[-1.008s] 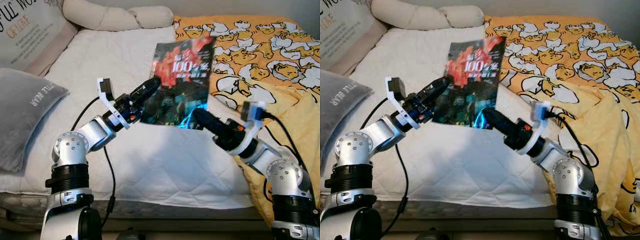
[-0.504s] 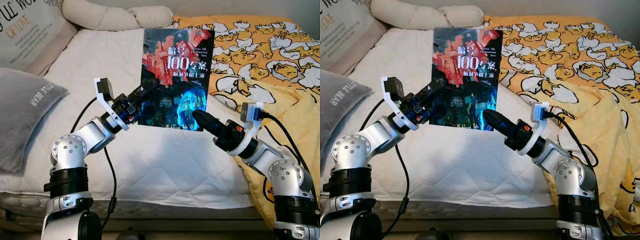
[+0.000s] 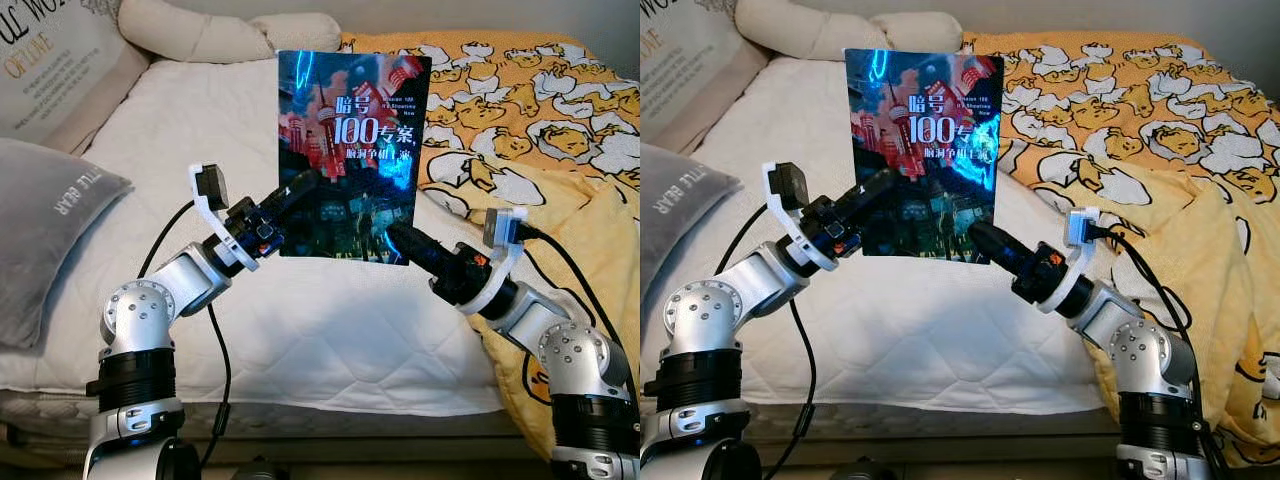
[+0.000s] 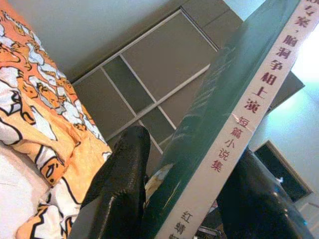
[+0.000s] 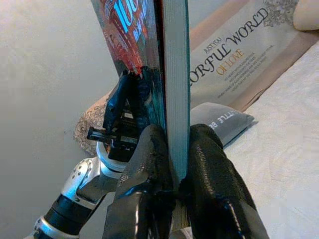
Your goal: Clean up the room
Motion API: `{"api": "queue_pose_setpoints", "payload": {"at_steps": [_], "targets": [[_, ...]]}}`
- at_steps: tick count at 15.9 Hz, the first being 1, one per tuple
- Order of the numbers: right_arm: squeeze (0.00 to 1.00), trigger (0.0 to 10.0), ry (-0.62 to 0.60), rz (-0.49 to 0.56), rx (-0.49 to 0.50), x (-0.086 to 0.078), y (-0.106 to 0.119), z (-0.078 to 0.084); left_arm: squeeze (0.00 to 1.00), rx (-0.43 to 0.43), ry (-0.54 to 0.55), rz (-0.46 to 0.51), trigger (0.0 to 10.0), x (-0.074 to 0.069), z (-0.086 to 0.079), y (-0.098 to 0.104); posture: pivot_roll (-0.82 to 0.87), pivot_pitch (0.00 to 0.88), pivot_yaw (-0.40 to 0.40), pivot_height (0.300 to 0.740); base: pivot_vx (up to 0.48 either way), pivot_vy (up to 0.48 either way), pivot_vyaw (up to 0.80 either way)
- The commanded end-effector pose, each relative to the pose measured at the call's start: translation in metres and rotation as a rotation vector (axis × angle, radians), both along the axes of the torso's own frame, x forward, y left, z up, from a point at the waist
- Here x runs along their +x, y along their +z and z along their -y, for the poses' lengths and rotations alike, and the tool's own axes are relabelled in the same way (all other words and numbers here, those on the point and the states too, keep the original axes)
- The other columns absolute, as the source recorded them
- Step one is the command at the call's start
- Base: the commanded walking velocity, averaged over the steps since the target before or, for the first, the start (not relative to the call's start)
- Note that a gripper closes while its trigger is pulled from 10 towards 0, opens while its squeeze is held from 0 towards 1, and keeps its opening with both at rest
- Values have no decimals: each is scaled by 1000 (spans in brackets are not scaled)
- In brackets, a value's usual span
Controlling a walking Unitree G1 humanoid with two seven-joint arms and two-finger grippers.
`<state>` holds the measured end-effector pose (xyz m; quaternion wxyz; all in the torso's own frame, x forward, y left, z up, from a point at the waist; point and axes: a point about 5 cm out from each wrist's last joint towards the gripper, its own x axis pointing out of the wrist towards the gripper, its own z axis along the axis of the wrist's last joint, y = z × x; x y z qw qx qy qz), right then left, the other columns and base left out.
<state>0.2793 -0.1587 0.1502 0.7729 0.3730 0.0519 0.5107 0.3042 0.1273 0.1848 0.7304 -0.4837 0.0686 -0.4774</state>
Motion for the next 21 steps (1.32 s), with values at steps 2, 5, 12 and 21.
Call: {"api": "queue_pose_setpoints", "payload": {"at_steps": [2,5,12,21], "targets": [[0,1843,5,29,-13,0,4,-4,0,33,-28,28,0,-2,6,3,37,0,34,740,0,0,0],[0,10000,-40,20,-53,3,3,-3,0,94,28,18,0,2,4,1,38,0,35,740,0,0,0],[0,10000,-400,-65,-257,-3,-20,35,0,285,243,81,0,6,-24,9,28,0,35,740,0,0,0],[0,10000,-880,-141,-422,10,-32,39,0,674,594,35,0,11,-35,-30,25,0,25,740,0,0,0]]}}
